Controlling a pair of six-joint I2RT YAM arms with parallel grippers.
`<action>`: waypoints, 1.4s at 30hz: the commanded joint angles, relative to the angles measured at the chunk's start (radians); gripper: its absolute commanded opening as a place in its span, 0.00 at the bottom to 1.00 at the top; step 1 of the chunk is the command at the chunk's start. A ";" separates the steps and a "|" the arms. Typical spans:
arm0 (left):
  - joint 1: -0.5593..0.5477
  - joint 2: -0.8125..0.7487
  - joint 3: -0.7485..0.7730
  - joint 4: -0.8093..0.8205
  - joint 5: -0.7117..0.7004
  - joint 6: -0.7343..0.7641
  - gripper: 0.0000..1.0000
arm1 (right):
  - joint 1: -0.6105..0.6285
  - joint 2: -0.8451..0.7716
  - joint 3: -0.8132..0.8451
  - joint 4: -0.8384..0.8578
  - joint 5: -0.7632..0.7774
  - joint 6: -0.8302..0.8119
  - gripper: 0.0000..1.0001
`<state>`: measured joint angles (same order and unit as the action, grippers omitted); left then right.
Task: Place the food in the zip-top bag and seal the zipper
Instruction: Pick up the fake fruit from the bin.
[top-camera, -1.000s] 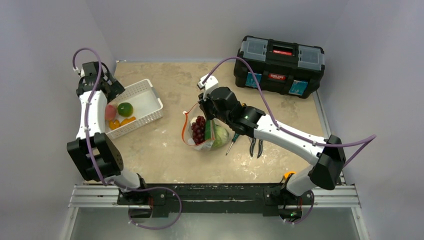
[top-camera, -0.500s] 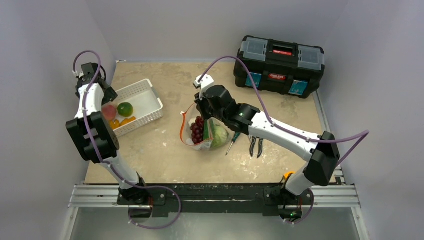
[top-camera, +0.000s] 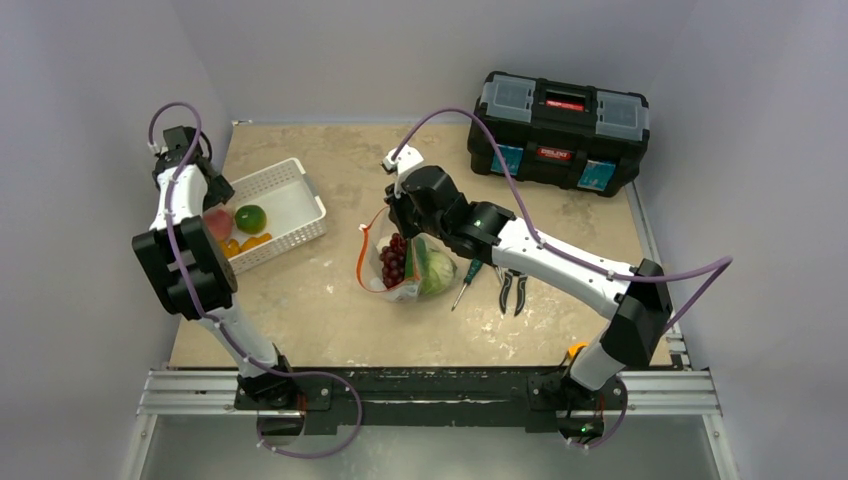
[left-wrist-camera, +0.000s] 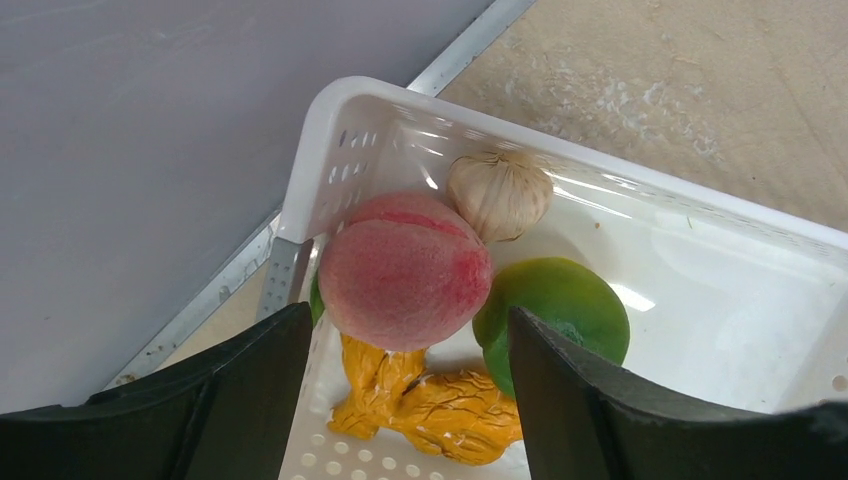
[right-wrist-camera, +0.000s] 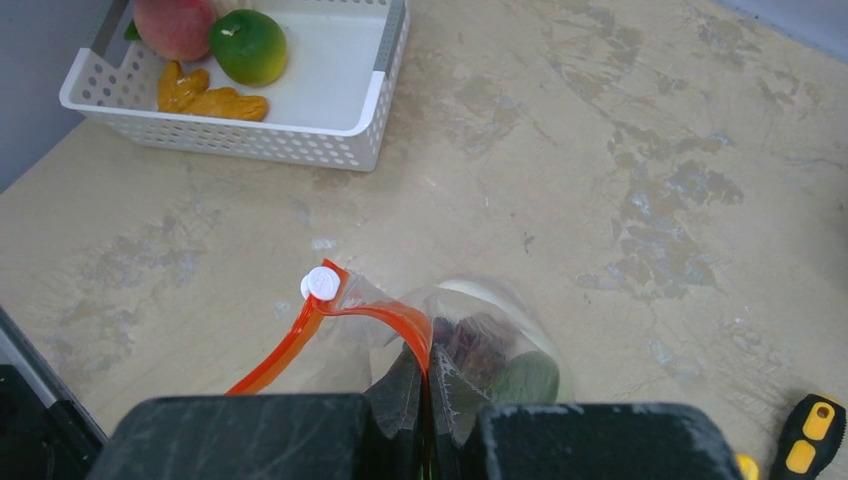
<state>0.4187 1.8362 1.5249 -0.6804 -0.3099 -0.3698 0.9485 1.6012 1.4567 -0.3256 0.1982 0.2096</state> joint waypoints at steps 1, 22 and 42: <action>0.009 0.047 0.044 -0.003 0.021 0.014 0.71 | -0.001 -0.023 0.042 0.020 -0.009 0.018 0.00; 0.026 0.135 0.070 -0.049 0.026 0.005 0.81 | -0.002 -0.039 0.014 0.031 -0.018 0.024 0.00; 0.020 0.025 0.060 -0.037 0.189 -0.006 0.34 | 0.000 -0.046 0.010 0.049 -0.032 0.024 0.00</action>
<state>0.4374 1.9636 1.5692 -0.7479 -0.1955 -0.3756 0.9489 1.6012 1.4563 -0.3283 0.1795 0.2211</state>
